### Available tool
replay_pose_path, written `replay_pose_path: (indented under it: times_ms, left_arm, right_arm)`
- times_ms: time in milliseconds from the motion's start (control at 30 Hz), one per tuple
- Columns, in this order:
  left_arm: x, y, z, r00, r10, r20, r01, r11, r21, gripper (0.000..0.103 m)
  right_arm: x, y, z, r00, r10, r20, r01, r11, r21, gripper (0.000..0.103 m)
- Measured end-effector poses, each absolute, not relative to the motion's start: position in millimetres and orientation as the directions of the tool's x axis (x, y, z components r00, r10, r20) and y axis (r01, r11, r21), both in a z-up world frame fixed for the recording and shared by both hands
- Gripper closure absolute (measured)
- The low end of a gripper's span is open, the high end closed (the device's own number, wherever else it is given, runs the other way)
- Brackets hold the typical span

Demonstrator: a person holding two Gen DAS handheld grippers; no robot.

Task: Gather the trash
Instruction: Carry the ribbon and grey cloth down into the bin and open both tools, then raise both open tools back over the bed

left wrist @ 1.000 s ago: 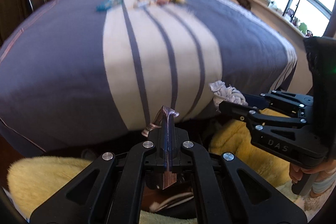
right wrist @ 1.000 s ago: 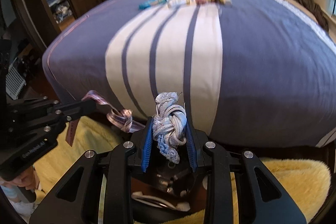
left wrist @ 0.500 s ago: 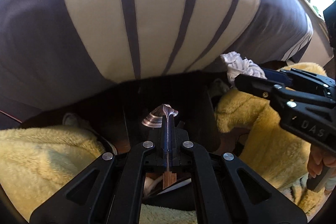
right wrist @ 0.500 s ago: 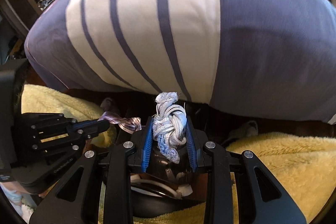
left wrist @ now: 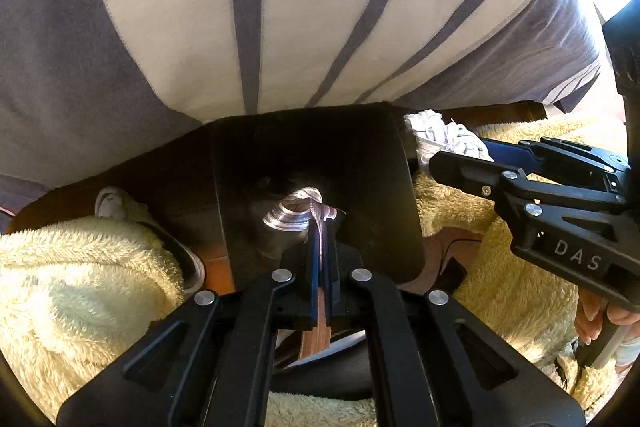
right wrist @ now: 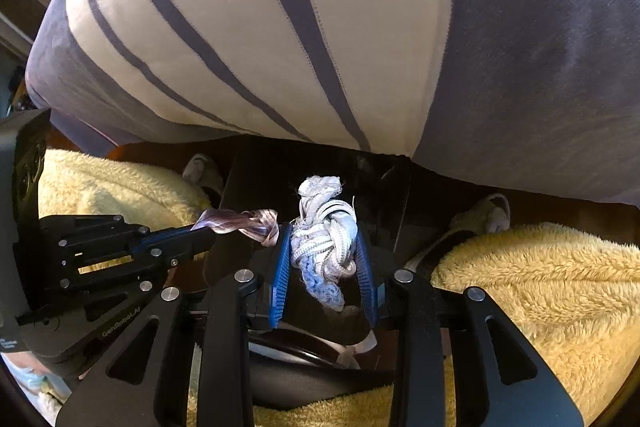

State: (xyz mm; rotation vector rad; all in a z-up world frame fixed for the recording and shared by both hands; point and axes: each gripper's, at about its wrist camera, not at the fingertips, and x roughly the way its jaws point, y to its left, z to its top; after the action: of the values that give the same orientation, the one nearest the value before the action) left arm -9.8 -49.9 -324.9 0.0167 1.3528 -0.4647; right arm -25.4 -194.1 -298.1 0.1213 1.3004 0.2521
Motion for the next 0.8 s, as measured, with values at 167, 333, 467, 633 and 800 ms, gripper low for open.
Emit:
replay_pose_path:
  times_ms: [167,333,467,633,800]
  left_arm:
    - [-8.5,-48.8,-325.5,0.137,-0.301,-0.944,0.323,0.914,-0.245,0.085]
    - [-9.9,-47.1,-317.0,0.163,-0.285,-0.944,0.317,0.922,-0.224,0.076]
    - [-10.0,-43.5,-306.5,0.194,-0.272,-0.943,0.307,0.929,-0.205,0.065]
    - [-12.7,-40.1,-283.3,0.265,-0.248,-0.932,0.309,0.937,-0.162,0.041]
    - [-14.7,-32.5,-257.0,0.334,-0.244,-0.911,0.313,0.94,-0.137,0.026]
  right_arm:
    - [-22.0,-199.2,-298.2,0.242,0.253,-0.937,-0.1,0.967,0.235,0.058]
    - [-21.5,-204.0,-292.1,0.267,0.246,-0.932,-0.078,0.969,0.233,0.055]
    - [-24.3,-210.5,-280.8,0.306,0.228,-0.924,-0.062,0.974,0.22,0.043]
    - [-29.1,-215.2,-266.1,0.362,0.196,-0.911,-0.046,0.98,0.192,0.021]
    - [-32.7,-224.7,-241.5,0.435,0.198,-0.879,-0.035,0.979,0.203,0.014]
